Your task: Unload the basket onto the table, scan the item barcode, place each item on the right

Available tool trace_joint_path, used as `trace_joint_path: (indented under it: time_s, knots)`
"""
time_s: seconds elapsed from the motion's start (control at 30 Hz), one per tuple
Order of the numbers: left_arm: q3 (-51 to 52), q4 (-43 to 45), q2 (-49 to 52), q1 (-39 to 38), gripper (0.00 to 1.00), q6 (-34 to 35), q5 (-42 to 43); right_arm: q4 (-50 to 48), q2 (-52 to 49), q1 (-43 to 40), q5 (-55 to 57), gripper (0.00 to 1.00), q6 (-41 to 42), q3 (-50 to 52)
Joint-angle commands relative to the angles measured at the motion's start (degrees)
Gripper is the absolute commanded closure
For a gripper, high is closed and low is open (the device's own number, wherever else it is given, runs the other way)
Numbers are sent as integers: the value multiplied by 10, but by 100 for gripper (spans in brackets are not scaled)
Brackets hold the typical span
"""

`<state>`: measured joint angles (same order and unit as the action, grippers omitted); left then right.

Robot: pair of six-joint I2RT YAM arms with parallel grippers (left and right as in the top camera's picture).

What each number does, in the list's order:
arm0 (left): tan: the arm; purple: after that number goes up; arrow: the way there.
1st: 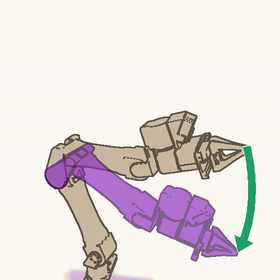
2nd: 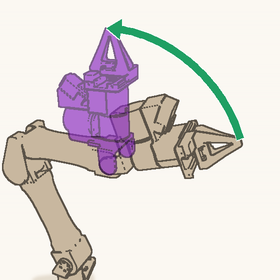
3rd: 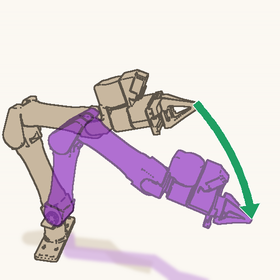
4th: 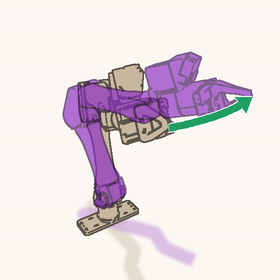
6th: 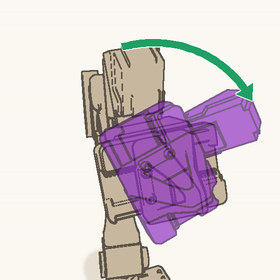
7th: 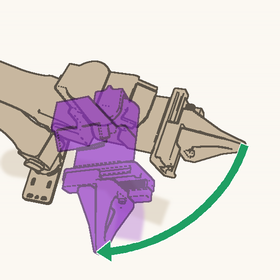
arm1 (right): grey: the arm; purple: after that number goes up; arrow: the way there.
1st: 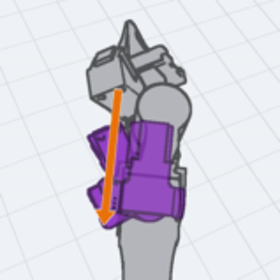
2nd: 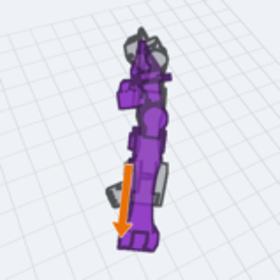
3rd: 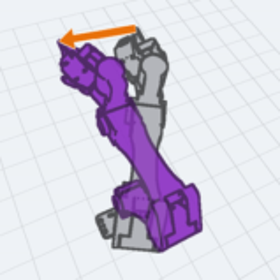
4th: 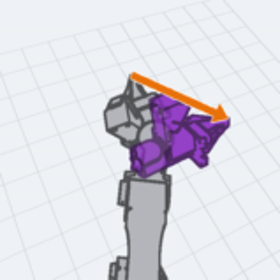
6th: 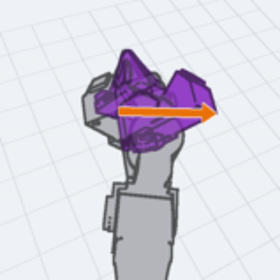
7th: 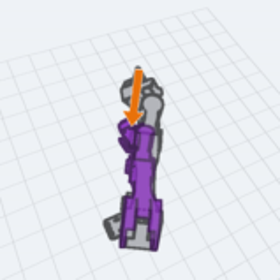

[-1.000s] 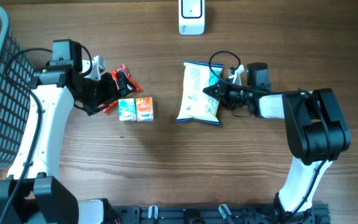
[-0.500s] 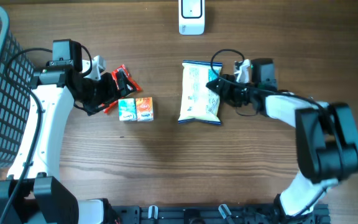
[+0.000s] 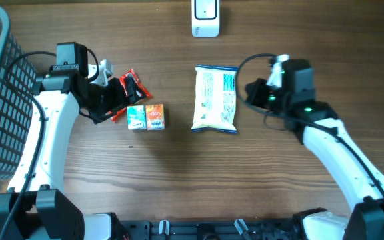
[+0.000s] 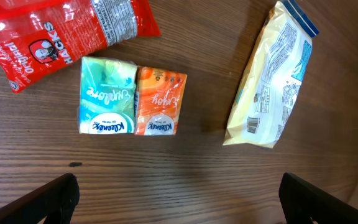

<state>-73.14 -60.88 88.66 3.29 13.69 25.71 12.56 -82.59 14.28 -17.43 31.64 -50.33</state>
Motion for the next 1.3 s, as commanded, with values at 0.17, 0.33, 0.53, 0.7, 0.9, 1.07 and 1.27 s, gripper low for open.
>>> trace_joint_path:
  time_s: [0.17, 0.33, 0.53, 0.7, 0.9, 1.07, 1.27]
  knots:
    - [-8, 0, -5, 2, 0, 3, -3, -75, -144, 97, -18, 96, 125, 1]
    - [-8, 0, -5, 2, 0, 3, -3, -92, -211, 97, -60, 96, 126, 1]
    - [-8, 0, -5, 2, 0, 3, -3, -80, -209, 97, -49, 96, 133, 1]
    - [-8, 0, -5, 2, 0, 3, -3, -73, -134, 97, -84, 96, 119, 1]
    - [-8, 0, -5, 2, 0, 3, -3, -1, -81, 102, -123, 96, 119, 1]
    - [-8, 0, -5, 2, 0, 3, -3, 32, -119, 106, -62, 96, 136, 21]
    - [-8, 0, -5, 2, 0, 3, -3, 11, -184, 106, -22, 96, 202, 45]
